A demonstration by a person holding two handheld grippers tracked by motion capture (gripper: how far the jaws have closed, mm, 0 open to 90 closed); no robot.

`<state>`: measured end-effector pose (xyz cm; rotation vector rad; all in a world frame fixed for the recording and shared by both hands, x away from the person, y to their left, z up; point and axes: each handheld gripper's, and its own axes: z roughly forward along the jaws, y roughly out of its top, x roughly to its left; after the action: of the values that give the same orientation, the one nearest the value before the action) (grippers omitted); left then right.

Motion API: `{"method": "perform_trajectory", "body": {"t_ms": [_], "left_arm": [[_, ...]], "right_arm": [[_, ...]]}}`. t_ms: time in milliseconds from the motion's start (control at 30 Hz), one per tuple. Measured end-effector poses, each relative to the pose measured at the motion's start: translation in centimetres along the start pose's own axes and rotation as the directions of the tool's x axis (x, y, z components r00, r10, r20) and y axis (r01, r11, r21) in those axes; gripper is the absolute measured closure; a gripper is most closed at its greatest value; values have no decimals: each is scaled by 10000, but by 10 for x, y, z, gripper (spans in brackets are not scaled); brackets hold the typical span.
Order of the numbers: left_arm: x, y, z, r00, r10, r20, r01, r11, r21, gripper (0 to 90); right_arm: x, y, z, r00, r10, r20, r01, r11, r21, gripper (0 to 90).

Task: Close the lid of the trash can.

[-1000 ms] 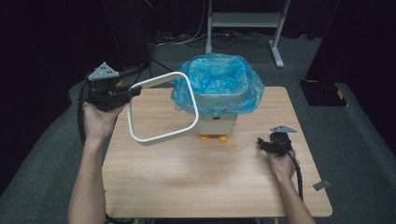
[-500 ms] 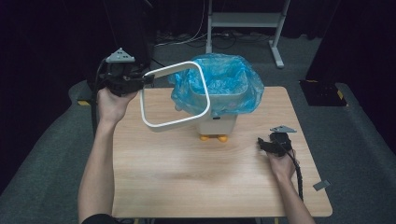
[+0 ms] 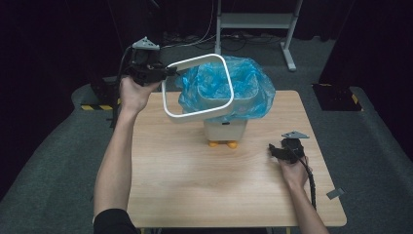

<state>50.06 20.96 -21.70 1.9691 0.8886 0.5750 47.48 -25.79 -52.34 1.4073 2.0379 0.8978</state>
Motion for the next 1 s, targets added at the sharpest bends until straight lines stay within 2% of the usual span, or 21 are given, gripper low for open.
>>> {"method": "perform_trajectory", "body": {"t_ms": [267, 733, 1000], "left_arm": [[2, 16, 20, 9998, -123, 177, 124, 9999, -81, 803], [8, 26, 53, 9995, -117, 292, 104, 9990, 426, 803], [7, 35, 65, 9994, -28, 337, 5, 9977, 682, 803]], "right_arm": [[0, 0, 0, 10000, 16, -6, -16, 10000, 4, 345], [0, 0, 0, 10000, 4, -1, -4, 10000, -6, 345], [0, 0, 0, 10000, 6, 5, -6, 10000, -18, 345]]}}
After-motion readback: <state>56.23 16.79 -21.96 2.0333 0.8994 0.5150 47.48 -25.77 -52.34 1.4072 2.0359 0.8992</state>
